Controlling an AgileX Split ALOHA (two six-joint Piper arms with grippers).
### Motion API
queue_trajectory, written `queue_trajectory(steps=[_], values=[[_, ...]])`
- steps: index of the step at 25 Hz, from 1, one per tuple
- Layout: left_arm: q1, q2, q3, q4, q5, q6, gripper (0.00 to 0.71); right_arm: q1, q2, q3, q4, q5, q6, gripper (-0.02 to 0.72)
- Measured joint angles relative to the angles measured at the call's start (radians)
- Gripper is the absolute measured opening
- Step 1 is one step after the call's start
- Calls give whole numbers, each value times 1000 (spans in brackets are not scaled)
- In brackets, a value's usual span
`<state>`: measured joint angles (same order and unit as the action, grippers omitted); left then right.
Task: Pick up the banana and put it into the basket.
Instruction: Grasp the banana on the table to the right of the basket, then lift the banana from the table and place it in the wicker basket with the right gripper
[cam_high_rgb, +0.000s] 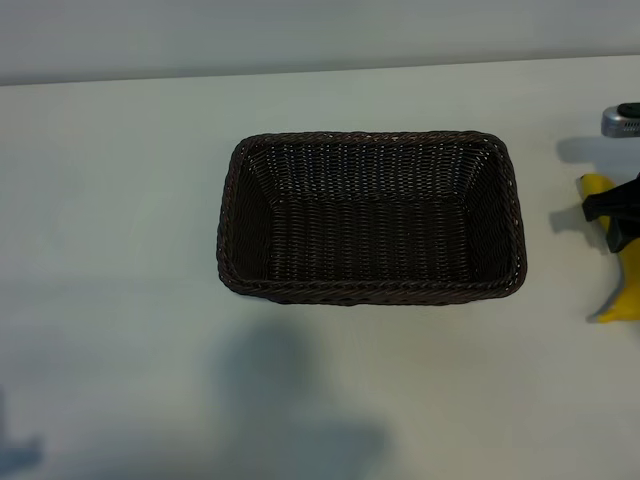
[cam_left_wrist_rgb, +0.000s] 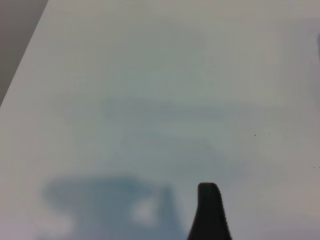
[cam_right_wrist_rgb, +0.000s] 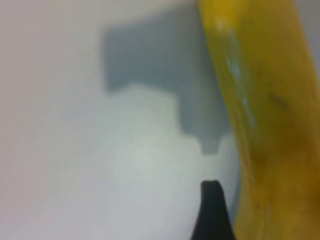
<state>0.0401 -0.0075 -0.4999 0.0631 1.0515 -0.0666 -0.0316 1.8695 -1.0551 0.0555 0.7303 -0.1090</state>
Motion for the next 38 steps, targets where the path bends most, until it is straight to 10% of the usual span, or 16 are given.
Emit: queue_trajectory(steps=[18,30,38], values=[[0,0,0,0,0,-3,560,0,46,-14,-39,-6,22,427],[0,0,0,0,0,-2,560,0,-107,-250,-32,335,30,427],[0,0,0,0,0,-2,560,33,-128,-334,2,411,34,427]])
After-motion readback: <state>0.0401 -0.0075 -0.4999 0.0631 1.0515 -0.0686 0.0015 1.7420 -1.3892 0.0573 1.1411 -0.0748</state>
